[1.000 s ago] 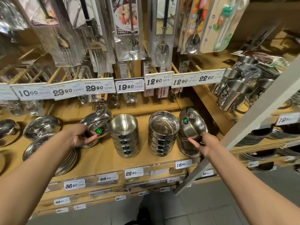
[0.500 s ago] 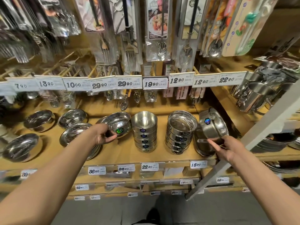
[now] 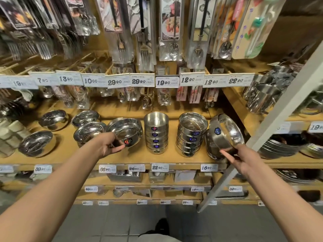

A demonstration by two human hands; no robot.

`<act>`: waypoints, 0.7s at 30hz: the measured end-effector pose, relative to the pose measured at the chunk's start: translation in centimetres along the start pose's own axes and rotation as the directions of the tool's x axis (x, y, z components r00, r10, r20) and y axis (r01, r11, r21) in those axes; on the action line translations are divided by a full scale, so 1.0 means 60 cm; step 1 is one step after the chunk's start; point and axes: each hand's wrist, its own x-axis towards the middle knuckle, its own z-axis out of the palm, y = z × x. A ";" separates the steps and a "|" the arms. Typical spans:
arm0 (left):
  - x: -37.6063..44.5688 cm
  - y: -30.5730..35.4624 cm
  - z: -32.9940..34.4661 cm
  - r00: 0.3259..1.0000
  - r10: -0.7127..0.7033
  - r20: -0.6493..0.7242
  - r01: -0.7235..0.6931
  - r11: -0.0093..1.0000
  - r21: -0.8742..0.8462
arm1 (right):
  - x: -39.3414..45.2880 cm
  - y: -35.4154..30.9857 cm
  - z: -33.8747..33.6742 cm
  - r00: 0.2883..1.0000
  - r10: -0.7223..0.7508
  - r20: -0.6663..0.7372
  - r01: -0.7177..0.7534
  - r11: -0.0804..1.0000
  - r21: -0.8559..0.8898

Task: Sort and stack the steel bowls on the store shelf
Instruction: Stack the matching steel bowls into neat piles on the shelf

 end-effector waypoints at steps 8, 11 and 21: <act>-0.079 -0.084 -0.024 1.000 0.029 0.008 -0.029 0.998 -0.049 | -0.049 0.049 -0.060 0.992 -0.125 0.022 0.127 0.979 -0.160; -0.088 -0.101 -0.041 0.999 0.046 -0.014 -0.047 0.999 -0.024 | -0.055 0.068 -0.070 0.982 -0.178 0.055 0.187 0.945 -0.269; -0.102 -0.120 -0.133 0.996 0.084 -0.008 -0.085 0.989 -0.121 | -0.125 0.149 0.014 0.939 -0.230 0.256 0.330 0.812 -0.482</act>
